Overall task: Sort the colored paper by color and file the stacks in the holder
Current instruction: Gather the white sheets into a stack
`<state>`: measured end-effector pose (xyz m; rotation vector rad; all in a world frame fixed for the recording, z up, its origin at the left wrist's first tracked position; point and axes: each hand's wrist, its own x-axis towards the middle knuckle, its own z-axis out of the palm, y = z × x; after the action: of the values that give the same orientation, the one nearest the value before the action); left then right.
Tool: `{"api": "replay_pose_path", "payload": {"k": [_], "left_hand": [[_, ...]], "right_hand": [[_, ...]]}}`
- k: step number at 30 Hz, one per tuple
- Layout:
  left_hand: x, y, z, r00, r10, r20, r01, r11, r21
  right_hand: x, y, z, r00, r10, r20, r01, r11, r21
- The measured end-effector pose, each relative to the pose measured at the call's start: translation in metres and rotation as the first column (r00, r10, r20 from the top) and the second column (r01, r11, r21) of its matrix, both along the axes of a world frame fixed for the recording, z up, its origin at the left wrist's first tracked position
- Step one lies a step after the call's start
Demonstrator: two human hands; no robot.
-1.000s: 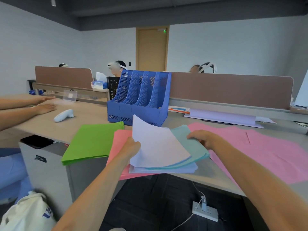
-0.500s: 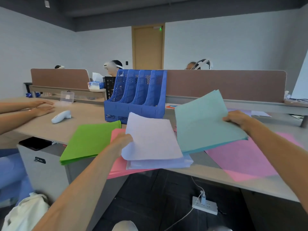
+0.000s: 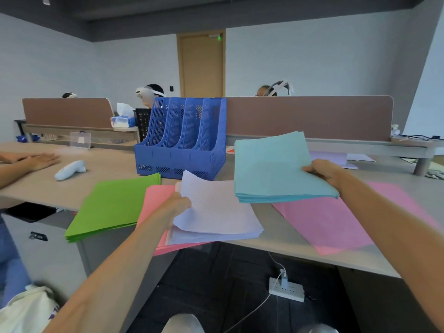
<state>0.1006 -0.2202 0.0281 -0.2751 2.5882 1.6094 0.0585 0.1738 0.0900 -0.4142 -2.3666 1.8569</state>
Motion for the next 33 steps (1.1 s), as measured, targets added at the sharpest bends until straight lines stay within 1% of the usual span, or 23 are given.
{"api": "replay_pose_path", "payload": {"k": [6, 8, 9, 10, 12, 13, 19, 21, 22, 26, 30, 32, 33], "left_hand": [[0.003, 0.002, 0.001, 1.0, -0.006, 0.006, 0.006, 0.998, -0.069], [0.006, 0.003, 0.004, 1.0, -0.003, 0.018, 0.006, 0.99, -0.143], [0.007, 0.004, 0.006, 1.0, 0.0, 0.027, 0.006, 0.978, -0.206], [0.009, 0.004, 0.009, 0.999, 0.007, 0.038, 0.005, 0.956, -0.293], [0.012, 0.004, 0.012, 0.999, 0.033, 0.03, -0.015, 0.884, -0.468], [0.011, 0.002, 0.011, 1.0, 0.026, 0.015, -0.014, 0.85, -0.526], [0.011, -0.006, 0.013, 0.999, -0.013, 0.04, 0.037, 0.726, -0.687], [0.013, -0.007, 0.014, 0.998, -0.024, 0.051, 0.053, 0.692, -0.72], [0.013, -0.008, 0.014, 0.998, -0.026, 0.061, 0.062, 0.689, -0.722], [0.01, -0.012, 0.012, 0.996, -0.033, 0.081, 0.08, 0.727, -0.682], [0.01, -0.012, 0.011, 0.995, -0.056, 0.087, 0.101, 0.705, -0.702], [0.011, -0.011, 0.012, 0.993, -0.061, 0.106, 0.119, 0.666, -0.736], [0.011, -0.01, 0.013, 0.992, -0.062, 0.109, 0.124, 0.626, -0.77]], "right_hand": [[-0.002, -0.039, -0.014, 0.989, 0.138, 0.043, -0.135, 0.988, -0.069], [-0.003, -0.05, -0.02, 0.981, 0.187, 0.045, -0.183, 0.979, -0.087], [-0.002, -0.055, -0.022, 0.979, 0.198, 0.047, -0.193, 0.977, -0.09], [-0.003, -0.059, -0.024, 0.978, 0.202, 0.052, -0.197, 0.976, -0.089], [-0.004, -0.066, -0.026, 0.978, 0.202, 0.054, -0.197, 0.977, -0.079], [-0.005, -0.07, -0.027, 0.977, 0.203, 0.058, -0.198, 0.977, -0.078], [-0.01, -0.093, -0.033, 0.973, 0.218, 0.072, -0.208, 0.97, -0.123], [-0.01, -0.101, -0.039, 0.971, 0.227, 0.078, -0.215, 0.967, -0.139], [-0.01, -0.105, -0.042, 0.97, 0.228, 0.086, -0.215, 0.967, -0.135], [-0.01, -0.116, -0.058, 0.965, 0.23, 0.127, -0.219, 0.971, -0.092], [-0.007, -0.123, -0.066, 0.958, 0.255, 0.134, -0.242, 0.964, -0.11], [-0.01, -0.124, -0.069, 0.958, 0.26, 0.124, -0.25, 0.964, -0.091], [-0.012, -0.125, -0.07, 0.961, 0.25, 0.119, -0.244, 0.968, -0.064]]}}
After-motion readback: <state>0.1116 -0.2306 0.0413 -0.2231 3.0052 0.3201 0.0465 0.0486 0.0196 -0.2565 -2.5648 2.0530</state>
